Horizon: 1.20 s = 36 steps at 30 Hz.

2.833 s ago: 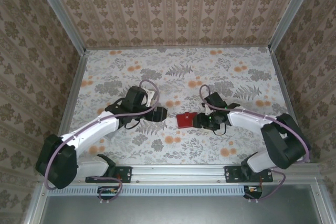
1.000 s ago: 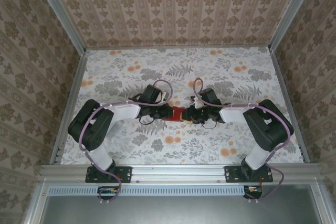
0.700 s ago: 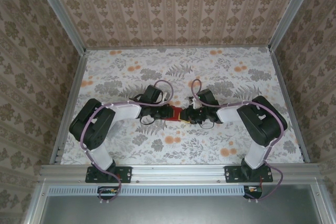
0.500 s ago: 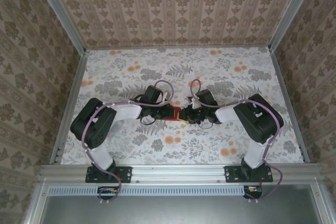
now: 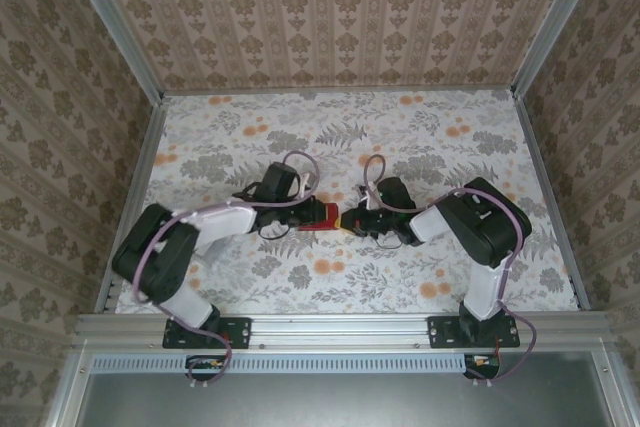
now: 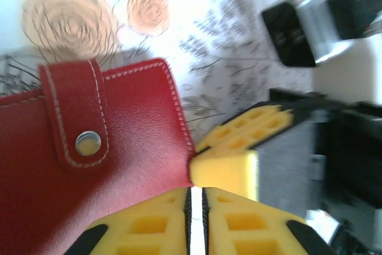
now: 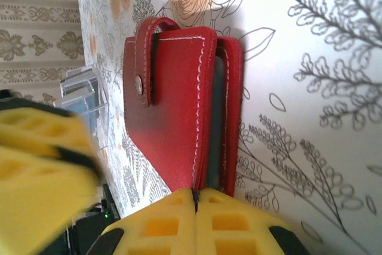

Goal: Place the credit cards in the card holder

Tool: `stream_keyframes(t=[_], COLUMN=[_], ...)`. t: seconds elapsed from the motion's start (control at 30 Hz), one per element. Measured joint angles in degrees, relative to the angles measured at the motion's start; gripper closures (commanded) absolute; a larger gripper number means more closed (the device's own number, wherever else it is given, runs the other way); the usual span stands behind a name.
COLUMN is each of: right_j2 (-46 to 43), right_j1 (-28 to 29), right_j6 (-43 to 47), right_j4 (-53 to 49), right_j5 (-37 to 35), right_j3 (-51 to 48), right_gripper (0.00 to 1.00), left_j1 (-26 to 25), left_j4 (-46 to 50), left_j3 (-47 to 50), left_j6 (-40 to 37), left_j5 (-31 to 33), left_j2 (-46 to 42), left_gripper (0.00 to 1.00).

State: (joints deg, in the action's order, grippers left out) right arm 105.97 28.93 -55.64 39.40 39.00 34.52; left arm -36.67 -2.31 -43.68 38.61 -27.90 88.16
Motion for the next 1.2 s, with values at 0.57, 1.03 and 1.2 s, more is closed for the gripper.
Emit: stream_keyframes(t=[0.57, 1.03, 1.2], right_j2=[-30.7, -28.9, -26.7], right_j1=[4.0, 10.9, 14.3], right_j6=[-12.9, -14.7, -15.1], right_j4=[3.0, 7.3, 8.5], right_j5=[-20.7, -29.6, -30.8], right_j3=[-0.9, 1.4, 2.4], right_gripper=[1.00, 1.00, 1.00], left_j1=[6.3, 6.3, 6.3], left_j4=[-1.4, -12.3, -12.4], left_j3=[4.1, 2.9, 2.8], left_j6=[13.2, 29.1, 33.7], left_j5=[5.0, 3.9, 5.5], left_j2=[-24.7, -18.4, -17.5], left_gripper=[0.40, 0.33, 0.67])
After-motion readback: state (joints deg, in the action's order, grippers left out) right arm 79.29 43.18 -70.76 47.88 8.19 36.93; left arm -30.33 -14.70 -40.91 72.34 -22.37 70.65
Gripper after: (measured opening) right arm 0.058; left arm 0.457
